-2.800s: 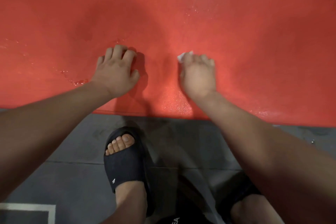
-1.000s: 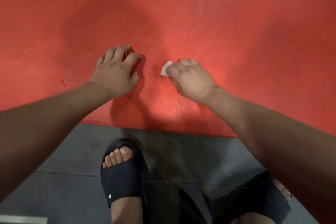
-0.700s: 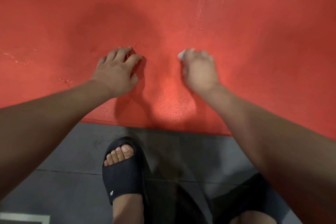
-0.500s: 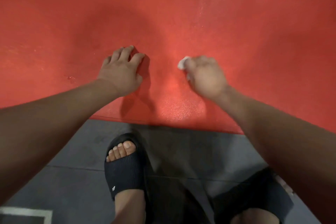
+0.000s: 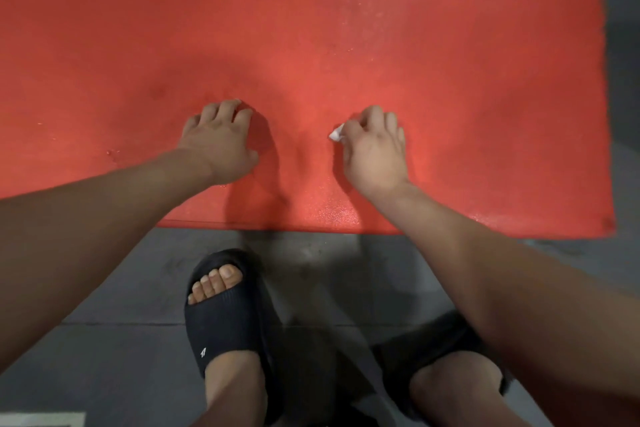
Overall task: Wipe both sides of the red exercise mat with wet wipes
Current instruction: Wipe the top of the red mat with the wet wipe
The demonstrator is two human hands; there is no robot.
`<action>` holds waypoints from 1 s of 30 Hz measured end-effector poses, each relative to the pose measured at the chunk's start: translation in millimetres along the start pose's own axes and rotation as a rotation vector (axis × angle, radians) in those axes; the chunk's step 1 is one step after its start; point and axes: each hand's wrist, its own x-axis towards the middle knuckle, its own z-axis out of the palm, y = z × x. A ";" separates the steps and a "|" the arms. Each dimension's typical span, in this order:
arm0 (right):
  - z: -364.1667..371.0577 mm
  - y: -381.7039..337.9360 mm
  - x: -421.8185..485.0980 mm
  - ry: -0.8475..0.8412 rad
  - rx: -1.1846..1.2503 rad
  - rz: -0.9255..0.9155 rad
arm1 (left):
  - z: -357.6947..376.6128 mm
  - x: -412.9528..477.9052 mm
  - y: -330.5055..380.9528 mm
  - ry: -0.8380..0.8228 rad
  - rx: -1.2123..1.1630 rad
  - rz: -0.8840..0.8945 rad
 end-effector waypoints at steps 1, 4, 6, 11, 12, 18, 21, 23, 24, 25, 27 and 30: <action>-3.6 0.0 7.5 0.017 0.012 0.042 | -0.2 -0.9 -0.1 0.008 -0.001 0.014; -11.0 -3.2 29.2 0.015 0.036 0.079 | -1.6 -1.2 -0.6 0.036 -0.024 0.023; -14.4 -4.9 41.8 -0.038 0.164 0.072 | -2.7 1.3 1.4 0.051 -0.046 0.017; -8.6 4.5 72.7 -0.247 0.636 0.292 | -6.8 15.7 7.6 0.114 -0.111 0.043; -5.4 12.2 76.6 -0.216 0.558 0.336 | -7.3 19.1 7.9 0.128 -0.118 0.051; -1.3 40.2 72.5 0.022 0.393 0.337 | -9.6 44.2 8.4 0.165 -0.129 0.051; 2.0 33.5 65.9 0.044 0.379 0.128 | -13.8 57.1 6.4 0.193 -0.161 0.066; 8.6 34.0 66.0 -0.042 0.326 0.050 | -16.5 64.8 5.1 0.205 -0.189 0.069; 11.6 35.9 68.5 -0.079 0.309 0.048 | -17.7 68.3 4.7 0.212 -0.199 0.070; 12.3 38.1 73.4 -0.085 0.294 0.057 | -18.8 71.5 4.4 0.220 -0.210 0.069; 13.0 45.4 89.3 -0.013 0.262 0.102 | -20.1 76.4 2.8 0.242 -0.221 0.061; 13.4 55.3 121.5 0.117 0.207 0.295 | -19.7 83.0 -1.0 0.256 -0.209 0.051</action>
